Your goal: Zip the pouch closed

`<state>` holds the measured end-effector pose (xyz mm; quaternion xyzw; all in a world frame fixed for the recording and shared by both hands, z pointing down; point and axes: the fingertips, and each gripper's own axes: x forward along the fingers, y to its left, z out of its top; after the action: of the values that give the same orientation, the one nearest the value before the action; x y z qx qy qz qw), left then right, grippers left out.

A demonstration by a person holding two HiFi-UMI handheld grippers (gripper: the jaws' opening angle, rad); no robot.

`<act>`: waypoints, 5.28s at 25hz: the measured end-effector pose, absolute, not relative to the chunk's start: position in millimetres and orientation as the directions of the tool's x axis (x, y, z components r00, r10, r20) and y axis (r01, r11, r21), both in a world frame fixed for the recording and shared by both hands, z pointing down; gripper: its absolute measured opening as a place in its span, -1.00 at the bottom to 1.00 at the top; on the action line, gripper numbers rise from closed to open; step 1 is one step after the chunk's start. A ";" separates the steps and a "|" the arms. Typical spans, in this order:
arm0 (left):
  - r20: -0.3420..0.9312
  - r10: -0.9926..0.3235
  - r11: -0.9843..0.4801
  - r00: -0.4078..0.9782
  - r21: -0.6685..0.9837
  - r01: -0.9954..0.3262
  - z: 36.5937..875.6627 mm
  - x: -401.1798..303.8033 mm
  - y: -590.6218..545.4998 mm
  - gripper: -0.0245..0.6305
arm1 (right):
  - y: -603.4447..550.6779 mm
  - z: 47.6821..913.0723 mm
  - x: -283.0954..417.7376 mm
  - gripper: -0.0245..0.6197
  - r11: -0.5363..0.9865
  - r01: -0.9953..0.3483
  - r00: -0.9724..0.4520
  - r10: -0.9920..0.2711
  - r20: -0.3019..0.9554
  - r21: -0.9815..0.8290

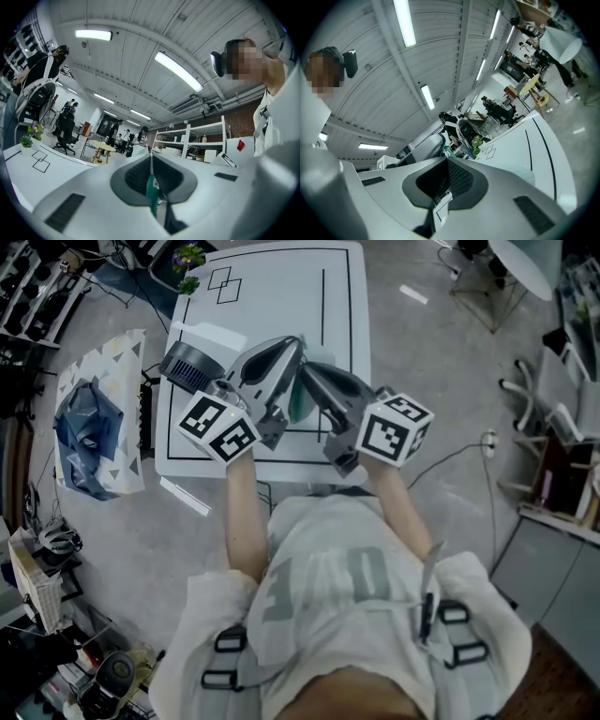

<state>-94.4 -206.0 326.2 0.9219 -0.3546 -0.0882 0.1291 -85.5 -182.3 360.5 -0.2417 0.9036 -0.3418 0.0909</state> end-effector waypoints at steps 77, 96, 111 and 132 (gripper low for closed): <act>0.179 -0.909 -0.280 0.378 0.410 -0.868 444.6 -185.5 -197.0 -0.87 | -164.3 520.1 -20.7 -0.90 0.521 -0.748 -0.663 -0.585 0.467 -0.411; 0.290 -0.909 -0.155 0.300 0.432 -0.889 494.1 -209.2 -166.7 -0.52 | -129.3 548.4 -29.2 -0.68 0.519 -0.759 -0.647 -0.528 0.550 -0.394; 0.163 -0.917 -0.332 0.364 0.193 -0.923 403.5 -170.8 -194.9 -0.63 | -213.7 441.9 -41.3 -0.68 0.625 -0.763 -0.639 -0.691 0.340 -0.164; -0.004 -0.980 -0.195 0.199 -0.186 -0.963 338.2 -166.8 -200.9 -0.91 | -230.7 379.1 -20.8 -0.90 0.517 -0.856 -0.513 -0.850 0.116 0.008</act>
<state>-166.8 -200.9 338.2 0.7707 -0.6302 0.0577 -0.0737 -20.8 -230.7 379.1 -0.4905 0.8695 -0.0250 -0.0529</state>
